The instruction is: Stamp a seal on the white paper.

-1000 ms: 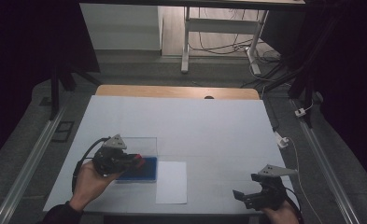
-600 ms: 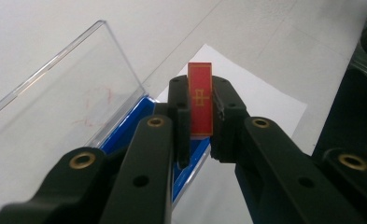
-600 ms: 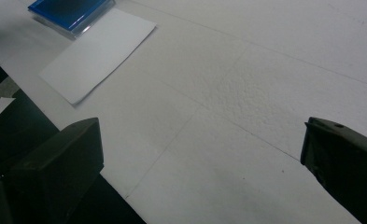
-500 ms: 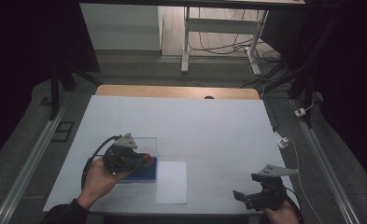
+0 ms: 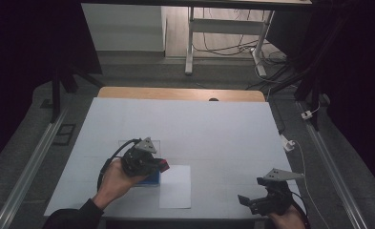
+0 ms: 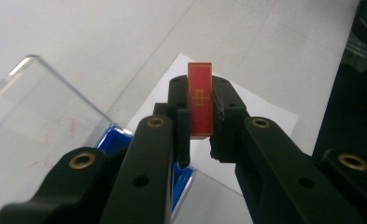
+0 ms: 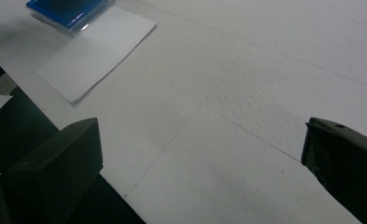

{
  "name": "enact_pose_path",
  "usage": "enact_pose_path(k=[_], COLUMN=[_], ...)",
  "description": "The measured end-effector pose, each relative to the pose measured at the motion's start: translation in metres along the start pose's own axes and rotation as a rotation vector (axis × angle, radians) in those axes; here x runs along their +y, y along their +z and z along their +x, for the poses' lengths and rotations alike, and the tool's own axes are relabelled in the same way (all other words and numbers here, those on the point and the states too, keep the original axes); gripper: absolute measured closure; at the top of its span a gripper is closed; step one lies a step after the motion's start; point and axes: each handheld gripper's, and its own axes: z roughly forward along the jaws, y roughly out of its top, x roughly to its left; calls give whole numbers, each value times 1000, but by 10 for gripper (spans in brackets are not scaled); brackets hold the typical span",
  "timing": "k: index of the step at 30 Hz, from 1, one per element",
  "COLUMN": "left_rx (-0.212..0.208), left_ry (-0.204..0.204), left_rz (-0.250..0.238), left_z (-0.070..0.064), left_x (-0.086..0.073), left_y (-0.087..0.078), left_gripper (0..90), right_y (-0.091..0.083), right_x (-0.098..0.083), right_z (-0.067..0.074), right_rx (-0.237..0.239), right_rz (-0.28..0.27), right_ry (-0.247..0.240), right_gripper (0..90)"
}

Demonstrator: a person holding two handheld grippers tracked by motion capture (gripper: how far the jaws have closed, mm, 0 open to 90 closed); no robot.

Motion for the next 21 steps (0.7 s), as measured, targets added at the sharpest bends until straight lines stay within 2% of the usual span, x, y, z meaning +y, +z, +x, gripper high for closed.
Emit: enact_pose_path(k=[13, 21], left_rx=[-40, -47], left_ry=[42, 71], left_rz=[51, 84], left_z=[-10, -16], left_x=[12, 14], left_y=[28, 43], left_gripper=[795, 795], right_y=[0, 1], right_x=[0, 0], right_z=[0, 1], right_rx=[3, 5], right_rz=[4, 6], right_ry=[-4, -7], right_gripper=[0, 0])
